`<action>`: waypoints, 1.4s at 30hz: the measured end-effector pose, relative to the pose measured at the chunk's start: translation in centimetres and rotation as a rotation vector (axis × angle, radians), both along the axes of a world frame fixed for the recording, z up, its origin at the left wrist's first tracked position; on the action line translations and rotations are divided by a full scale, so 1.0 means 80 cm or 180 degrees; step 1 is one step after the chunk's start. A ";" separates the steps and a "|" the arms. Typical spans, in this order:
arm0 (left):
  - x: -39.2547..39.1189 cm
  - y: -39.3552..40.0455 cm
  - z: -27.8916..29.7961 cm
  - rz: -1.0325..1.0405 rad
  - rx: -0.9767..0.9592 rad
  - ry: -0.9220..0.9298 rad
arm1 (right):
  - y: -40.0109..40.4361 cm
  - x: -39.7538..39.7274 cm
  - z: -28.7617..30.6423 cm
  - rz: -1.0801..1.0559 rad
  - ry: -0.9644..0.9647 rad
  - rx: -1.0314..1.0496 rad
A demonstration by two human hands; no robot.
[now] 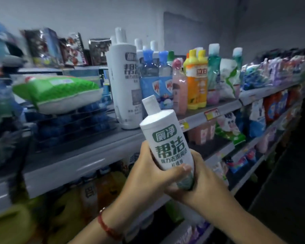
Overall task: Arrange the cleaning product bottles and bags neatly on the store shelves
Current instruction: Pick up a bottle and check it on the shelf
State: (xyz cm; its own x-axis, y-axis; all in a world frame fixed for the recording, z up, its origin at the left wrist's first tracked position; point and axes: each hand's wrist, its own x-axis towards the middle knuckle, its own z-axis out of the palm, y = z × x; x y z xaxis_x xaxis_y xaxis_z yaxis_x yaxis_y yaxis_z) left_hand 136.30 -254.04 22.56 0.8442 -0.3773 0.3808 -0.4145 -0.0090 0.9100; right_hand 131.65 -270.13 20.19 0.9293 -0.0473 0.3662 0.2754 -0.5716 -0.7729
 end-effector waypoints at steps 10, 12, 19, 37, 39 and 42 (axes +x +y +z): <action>0.042 -0.047 0.117 0.1201 0.1636 -0.1310 | -0.086 0.081 0.063 0.0766 0.0022 0.0711; 0.056 -0.059 0.148 0.2066 0.2004 -0.1851 | -0.105 0.092 0.071 0.0946 0.0051 0.0988; 0.138 -0.099 0.206 0.3786 0.3461 -0.2675 | -0.158 0.117 0.093 0.1278 -0.0057 0.1216; 0.171 -0.097 0.174 0.3800 0.3367 -0.3287 | -0.204 0.156 0.093 0.1800 -0.0134 0.1237; 0.151 -0.097 0.168 0.3467 0.2944 -0.3438 | -0.199 0.161 0.097 0.1823 -0.0271 0.1248; 0.129 -0.095 0.152 0.3258 0.2300 -0.3293 | -0.189 0.170 0.109 0.1910 -0.0458 0.1271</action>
